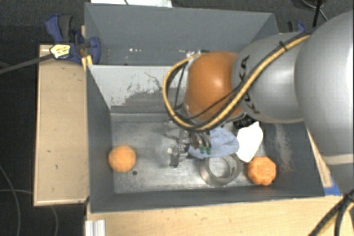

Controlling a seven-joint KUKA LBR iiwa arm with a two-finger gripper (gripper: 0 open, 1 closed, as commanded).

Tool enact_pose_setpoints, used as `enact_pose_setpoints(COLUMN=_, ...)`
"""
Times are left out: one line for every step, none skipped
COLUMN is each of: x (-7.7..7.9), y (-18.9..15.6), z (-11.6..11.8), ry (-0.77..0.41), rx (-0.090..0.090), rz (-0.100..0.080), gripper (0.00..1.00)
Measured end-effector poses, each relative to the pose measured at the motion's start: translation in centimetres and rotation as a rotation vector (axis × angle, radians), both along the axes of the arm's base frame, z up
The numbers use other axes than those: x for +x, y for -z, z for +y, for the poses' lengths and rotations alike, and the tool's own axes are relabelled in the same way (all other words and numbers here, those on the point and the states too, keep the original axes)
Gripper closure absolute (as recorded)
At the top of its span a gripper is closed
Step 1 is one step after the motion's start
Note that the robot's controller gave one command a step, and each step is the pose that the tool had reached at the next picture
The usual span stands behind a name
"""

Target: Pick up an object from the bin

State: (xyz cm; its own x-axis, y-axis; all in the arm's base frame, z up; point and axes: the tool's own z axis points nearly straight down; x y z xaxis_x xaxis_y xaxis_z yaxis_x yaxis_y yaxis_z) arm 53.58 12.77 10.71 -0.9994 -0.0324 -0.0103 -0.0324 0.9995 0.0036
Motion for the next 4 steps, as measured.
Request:
enact_pose_setpoints(x=0.5, y=1.9, z=-7.6, ry=-0.192, rx=0.0, rz=-0.02, gripper=1.0)
enact_pose_setpoints(x=0.5, y=1.9, z=-7.6, ry=-0.19, rx=0.0, rz=-0.02, gripper=1.0)
enact_pose_setpoints(x=0.5, y=-2.3, z=-9.0, ry=-0.199, rx=-0.002, rz=0.012, gripper=1.0)
enact_pose_setpoints(x=1.0, y=-8.0, z=-9.9, ry=-0.197, rx=-0.005, rz=0.006, gripper=1.0)
